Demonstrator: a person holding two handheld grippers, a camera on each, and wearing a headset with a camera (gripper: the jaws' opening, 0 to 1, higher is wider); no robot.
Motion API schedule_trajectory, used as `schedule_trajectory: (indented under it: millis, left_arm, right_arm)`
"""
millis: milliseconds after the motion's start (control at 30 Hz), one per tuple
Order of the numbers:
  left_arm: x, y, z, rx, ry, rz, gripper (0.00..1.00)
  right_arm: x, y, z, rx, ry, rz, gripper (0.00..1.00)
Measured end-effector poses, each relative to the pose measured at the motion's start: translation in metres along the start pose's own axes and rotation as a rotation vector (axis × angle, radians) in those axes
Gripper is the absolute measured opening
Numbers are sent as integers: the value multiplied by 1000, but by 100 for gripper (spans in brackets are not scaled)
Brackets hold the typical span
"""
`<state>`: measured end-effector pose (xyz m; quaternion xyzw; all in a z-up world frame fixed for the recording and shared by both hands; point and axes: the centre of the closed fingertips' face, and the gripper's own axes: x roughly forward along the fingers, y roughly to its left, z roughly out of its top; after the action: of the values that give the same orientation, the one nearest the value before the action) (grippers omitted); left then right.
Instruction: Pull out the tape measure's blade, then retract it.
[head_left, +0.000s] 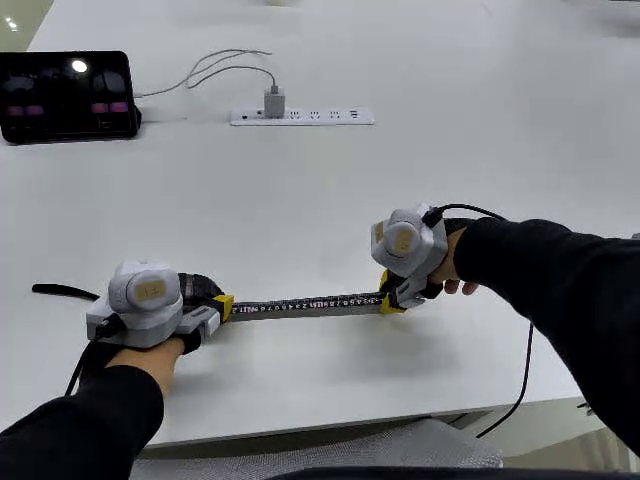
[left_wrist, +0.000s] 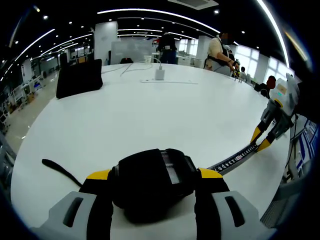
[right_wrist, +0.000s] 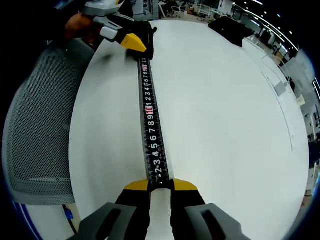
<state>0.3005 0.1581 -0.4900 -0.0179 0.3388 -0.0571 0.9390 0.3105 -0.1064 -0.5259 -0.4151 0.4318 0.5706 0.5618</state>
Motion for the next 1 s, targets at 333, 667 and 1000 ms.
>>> schedule_trajectory:
  millis: [333, 667, 1000]
  left_arm:
    - [-2, -1, -1, -3, 7, -4, 62]
    - [-1, 0, -1, -2, 9, -6, 62]
    - [-2, 0, -1, -3, 13, -6, 62]
  right_arm:
    - [0, 0, 4, 21, -5, -3, 11]
    - [0, 1, 7, 35, -2, -2, 11]
    - [2, 1, 10, 33, 17, -4, 11]
